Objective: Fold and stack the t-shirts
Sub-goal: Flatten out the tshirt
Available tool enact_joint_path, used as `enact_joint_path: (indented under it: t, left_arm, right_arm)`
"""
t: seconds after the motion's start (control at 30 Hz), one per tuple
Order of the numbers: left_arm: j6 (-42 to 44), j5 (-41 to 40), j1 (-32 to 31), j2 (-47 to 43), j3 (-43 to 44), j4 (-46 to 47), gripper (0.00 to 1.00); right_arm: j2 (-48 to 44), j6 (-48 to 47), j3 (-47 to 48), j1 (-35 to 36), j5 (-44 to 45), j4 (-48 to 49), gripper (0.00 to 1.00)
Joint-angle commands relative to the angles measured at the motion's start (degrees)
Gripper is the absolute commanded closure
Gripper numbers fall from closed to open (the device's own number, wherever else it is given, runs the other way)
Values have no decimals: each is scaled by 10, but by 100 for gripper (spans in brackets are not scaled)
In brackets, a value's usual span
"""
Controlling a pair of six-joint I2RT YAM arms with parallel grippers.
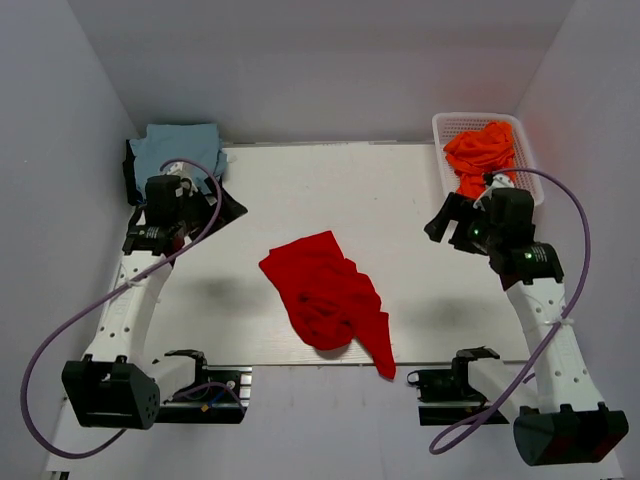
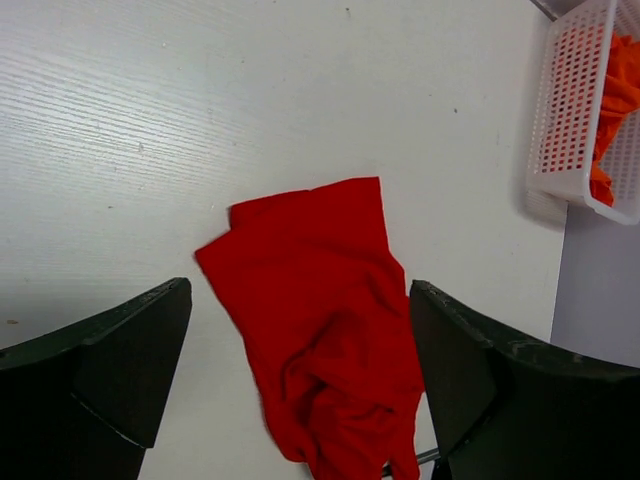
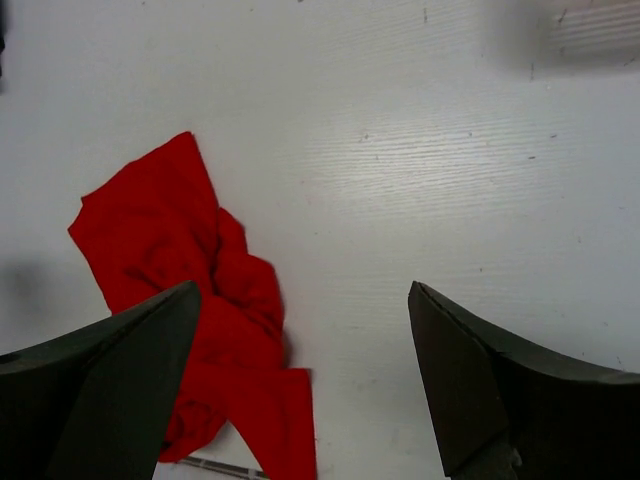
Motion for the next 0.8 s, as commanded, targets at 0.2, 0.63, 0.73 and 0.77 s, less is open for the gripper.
enact_joint_path:
  t: [0.2,0.63,0.73,0.77]
  left_arm:
    - [-16,-52,0,99,-8,-10,1]
    - [-11,-97,-60,304,22,16,20]
    - [-11,-90,-82,318,-16,48,27]
    - [-11,-90,-87,324,-22,53,30]
  right_arm:
    - [0,-44,-79,81,-50,11,10]
    - [104,76,-187,379,62,22,10]
    - [105,94,-204,396,63,18,10]
    - [107,110,-208,403,69,15,10]
